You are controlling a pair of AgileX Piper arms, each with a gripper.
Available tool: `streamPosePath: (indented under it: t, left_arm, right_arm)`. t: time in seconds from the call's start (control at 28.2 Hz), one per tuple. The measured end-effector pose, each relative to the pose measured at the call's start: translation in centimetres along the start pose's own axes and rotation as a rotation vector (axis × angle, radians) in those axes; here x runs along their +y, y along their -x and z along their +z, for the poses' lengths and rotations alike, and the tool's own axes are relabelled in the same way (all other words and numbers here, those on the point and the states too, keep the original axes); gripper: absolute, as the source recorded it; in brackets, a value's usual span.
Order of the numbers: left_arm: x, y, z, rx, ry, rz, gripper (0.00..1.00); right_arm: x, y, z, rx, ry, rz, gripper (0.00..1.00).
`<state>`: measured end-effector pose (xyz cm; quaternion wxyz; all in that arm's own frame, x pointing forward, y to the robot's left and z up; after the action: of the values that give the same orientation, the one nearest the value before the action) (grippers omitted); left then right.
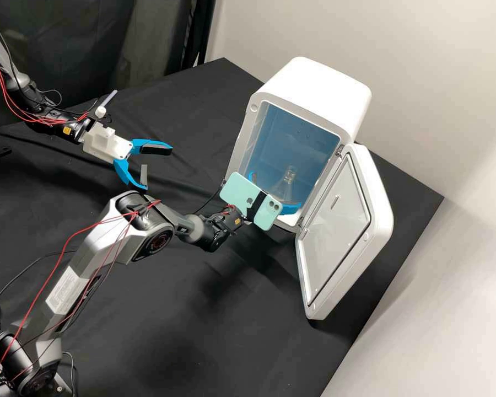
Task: Take the flask out of the incubator
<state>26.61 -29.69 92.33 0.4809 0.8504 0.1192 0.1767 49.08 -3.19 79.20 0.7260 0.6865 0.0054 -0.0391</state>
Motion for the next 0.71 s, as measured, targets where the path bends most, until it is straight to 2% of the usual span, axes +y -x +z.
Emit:
streamPosePath:
  t: [0.21, 0.39, 0.53, 0.64, 0.71]
  left_arm:
    - [0.00, 0.0, 0.0, 0.000, 0.000, 0.000, 1.00]
    - [0.00, 0.0, 0.0, 0.000, 0.000, 0.000, 1.00]
    - [0.00, 0.0, 0.0, 0.000, 0.000, 0.000, 1.00]
    - [0.00, 0.0, 0.0, 0.000, 0.000, 0.000, 1.00]
    - [0.00, 0.0, 0.0, 0.000, 0.000, 0.000, 1.00]
  right_arm:
    - [-0.6, -0.9, 0.2, 0.015, 0.036, -0.027, 1.00]
    - [-0.4, -1.4, 0.0, 0.027, 0.044, -0.021, 1.00]
    - [-0.9, -2.1, 0.1, 0.036, 0.045, -0.021, 1.00]
    - [-1.4, -2.7, 0.5, 0.028, 0.048, -0.032, 1.00]
    - [-1.8, -3.1, 0.9, 0.007, 0.051, -0.053, 1.00]
